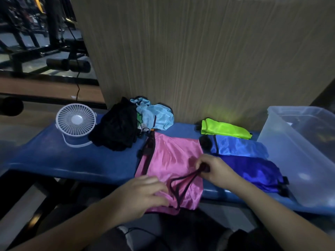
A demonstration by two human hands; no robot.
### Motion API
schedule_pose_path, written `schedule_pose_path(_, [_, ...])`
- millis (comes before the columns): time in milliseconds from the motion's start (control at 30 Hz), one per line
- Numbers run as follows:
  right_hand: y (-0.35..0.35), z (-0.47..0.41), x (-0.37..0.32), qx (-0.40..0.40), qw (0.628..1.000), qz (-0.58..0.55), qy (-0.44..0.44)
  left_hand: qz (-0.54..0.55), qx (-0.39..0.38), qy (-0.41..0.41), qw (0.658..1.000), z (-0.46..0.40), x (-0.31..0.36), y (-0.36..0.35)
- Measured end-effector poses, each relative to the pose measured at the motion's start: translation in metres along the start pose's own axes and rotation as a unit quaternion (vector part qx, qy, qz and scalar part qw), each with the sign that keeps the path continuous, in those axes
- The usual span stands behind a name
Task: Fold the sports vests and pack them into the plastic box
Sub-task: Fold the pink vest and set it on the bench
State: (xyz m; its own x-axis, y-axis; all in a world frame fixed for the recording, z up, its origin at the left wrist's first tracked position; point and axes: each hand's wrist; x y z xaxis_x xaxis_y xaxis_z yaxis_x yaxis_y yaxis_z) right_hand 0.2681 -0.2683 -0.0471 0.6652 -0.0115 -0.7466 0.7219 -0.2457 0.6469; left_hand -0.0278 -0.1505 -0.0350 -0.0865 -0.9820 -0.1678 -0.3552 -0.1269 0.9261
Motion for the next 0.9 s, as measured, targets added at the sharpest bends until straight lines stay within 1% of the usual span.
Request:
schedule_pose_path(100, [-0.004,0.003,0.006,-0.064,0.996,0.058,0.010,0.024,-0.062,-0.004,0.998,0.008,0.005,-0.016])
schedule_pose_path(167, [-0.004,0.003,0.010,-0.106,0.990,0.093,0.017,0.058,-0.122,0.000,0.991,0.009,0.008,-0.019])
schedule_pose_path(233, [0.001,0.001,0.004,-0.139,0.982,0.128,0.012,0.130,-0.177,0.006,0.976,0.005,0.010,-0.014])
schedule_pose_path(267, [0.005,-0.001,0.000,-0.146,0.980,0.135,0.005,0.181,-0.192,0.013,0.964,0.002,0.010,-0.010])
schedule_pose_path(300, [0.008,-0.005,-0.004,-0.143,0.982,0.126,-0.002,0.234,-0.190,0.028,0.953,-0.003,0.008,-0.005])
schedule_pose_path(333, [0.010,-0.011,-0.007,-0.130,0.986,0.100,-0.007,0.271,-0.168,0.050,0.946,-0.010,0.004,-0.001])
schedule_pose_path(400, [0.013,-0.024,-0.007,-0.083,0.995,0.046,-0.005,0.283,-0.086,0.120,0.948,-0.030,-0.013,0.002])
schedule_pose_path(433, [0.014,-0.033,-0.005,-0.056,0.998,0.036,-0.002,0.264,-0.039,0.172,0.948,-0.042,-0.025,0.001])
schedule_pose_path(500, [0.014,-0.052,0.002,-0.004,1.000,0.027,-0.009,0.193,0.040,0.293,0.936,-0.069,-0.055,-0.008])
schedule_pose_path(533, [0.014,-0.062,0.004,0.019,0.999,0.025,-0.022,0.146,0.060,0.336,0.929,-0.082,-0.070,-0.015])
schedule_pose_path(567, [0.013,-0.072,0.008,0.035,0.998,0.035,-0.034,0.102,0.064,0.364,0.924,-0.094,-0.085,-0.024])
schedule_pose_path(633, [0.011,-0.093,0.019,0.046,0.995,0.073,-0.045,0.043,0.033,0.402,0.914,-0.111,-0.110,-0.043])
schedule_pose_path(733, [0.005,-0.116,0.033,0.033,0.988,0.135,-0.063,0.014,-0.046,0.435,0.899,-0.114,-0.134,-0.063])
schedule_pose_path(767, [0.003,-0.121,0.036,0.018,0.984,0.163,-0.064,0.012,-0.078,0.428,0.901,-0.110,-0.137,-0.067])
schedule_pose_path(833, [-0.002,-0.128,0.042,-0.023,0.972,0.225,-0.068,0.017,-0.169,0.400,0.901,-0.097,-0.142,-0.073])
schedule_pose_path(900, [-0.004,-0.133,0.046,-0.035,0.962,0.264,-0.064,0.007,-0.243,0.376,0.894,-0.081,-0.151,-0.075])
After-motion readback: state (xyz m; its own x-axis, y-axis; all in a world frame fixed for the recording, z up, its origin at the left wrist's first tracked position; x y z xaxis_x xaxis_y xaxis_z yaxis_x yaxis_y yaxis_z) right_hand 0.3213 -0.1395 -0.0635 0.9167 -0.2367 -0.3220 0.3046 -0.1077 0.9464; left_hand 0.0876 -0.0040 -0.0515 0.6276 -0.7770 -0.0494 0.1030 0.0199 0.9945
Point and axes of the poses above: each hand's wrist, its own z-axis away from the middle knuckle, its own y-axis out of the back of the hand, x = y × z, and after that the axes turned 14 degrees about -z, right-handed
